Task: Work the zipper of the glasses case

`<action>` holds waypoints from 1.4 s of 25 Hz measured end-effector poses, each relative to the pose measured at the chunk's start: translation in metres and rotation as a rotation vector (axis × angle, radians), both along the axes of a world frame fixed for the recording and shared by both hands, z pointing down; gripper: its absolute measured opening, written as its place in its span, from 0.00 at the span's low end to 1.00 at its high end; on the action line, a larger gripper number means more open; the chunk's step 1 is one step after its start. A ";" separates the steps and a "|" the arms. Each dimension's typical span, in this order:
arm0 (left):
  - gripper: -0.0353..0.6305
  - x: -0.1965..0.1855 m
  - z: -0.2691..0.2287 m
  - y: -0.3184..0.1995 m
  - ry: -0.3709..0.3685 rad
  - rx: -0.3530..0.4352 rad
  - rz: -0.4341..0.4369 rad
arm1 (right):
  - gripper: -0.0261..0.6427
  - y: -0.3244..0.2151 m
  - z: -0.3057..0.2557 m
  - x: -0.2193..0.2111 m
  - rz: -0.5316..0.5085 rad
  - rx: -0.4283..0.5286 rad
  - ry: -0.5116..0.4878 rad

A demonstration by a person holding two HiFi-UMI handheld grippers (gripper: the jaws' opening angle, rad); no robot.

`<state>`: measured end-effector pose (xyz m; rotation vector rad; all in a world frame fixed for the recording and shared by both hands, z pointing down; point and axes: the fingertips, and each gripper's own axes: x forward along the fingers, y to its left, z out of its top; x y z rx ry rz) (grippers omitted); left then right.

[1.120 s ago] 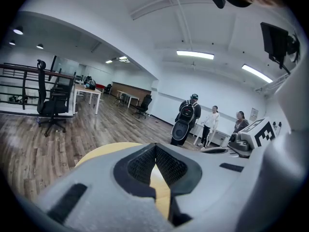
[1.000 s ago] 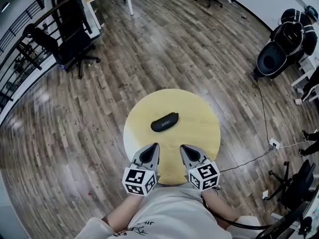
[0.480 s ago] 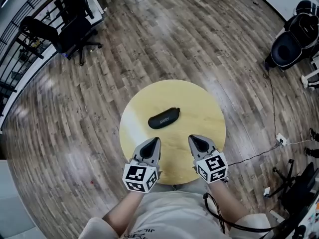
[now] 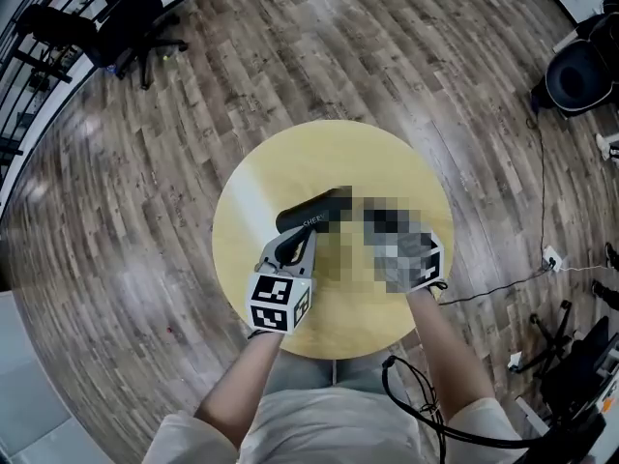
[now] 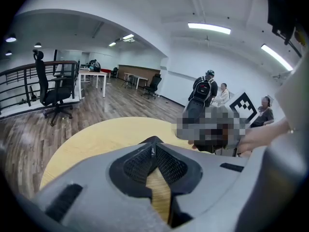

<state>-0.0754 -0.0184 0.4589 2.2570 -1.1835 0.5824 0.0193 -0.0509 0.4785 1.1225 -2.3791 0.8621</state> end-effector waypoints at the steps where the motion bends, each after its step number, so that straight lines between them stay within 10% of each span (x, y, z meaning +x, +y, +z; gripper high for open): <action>1: 0.07 -0.001 0.008 -0.003 -0.020 -0.004 -0.002 | 0.04 -0.004 0.009 -0.005 -0.019 -0.034 -0.028; 4: 0.10 -0.005 0.023 -0.011 -0.059 -0.021 0.003 | 0.17 -0.012 0.025 -0.017 -0.057 -0.140 -0.149; 14: 0.11 -0.018 0.043 -0.014 -0.056 -0.046 0.076 | 0.16 -0.001 0.040 -0.046 -0.198 -0.200 -0.216; 21: 0.10 -0.030 0.044 -0.024 -0.092 -0.010 0.097 | 0.10 0.035 0.043 -0.066 -0.343 -0.023 -0.022; 26: 0.08 -0.026 0.047 -0.034 -0.116 0.009 0.145 | 0.10 0.014 0.035 -0.034 -0.472 0.224 0.294; 35: 0.08 -0.024 0.049 -0.036 -0.068 -0.047 0.168 | 0.10 0.002 0.057 -0.054 -0.801 0.258 0.352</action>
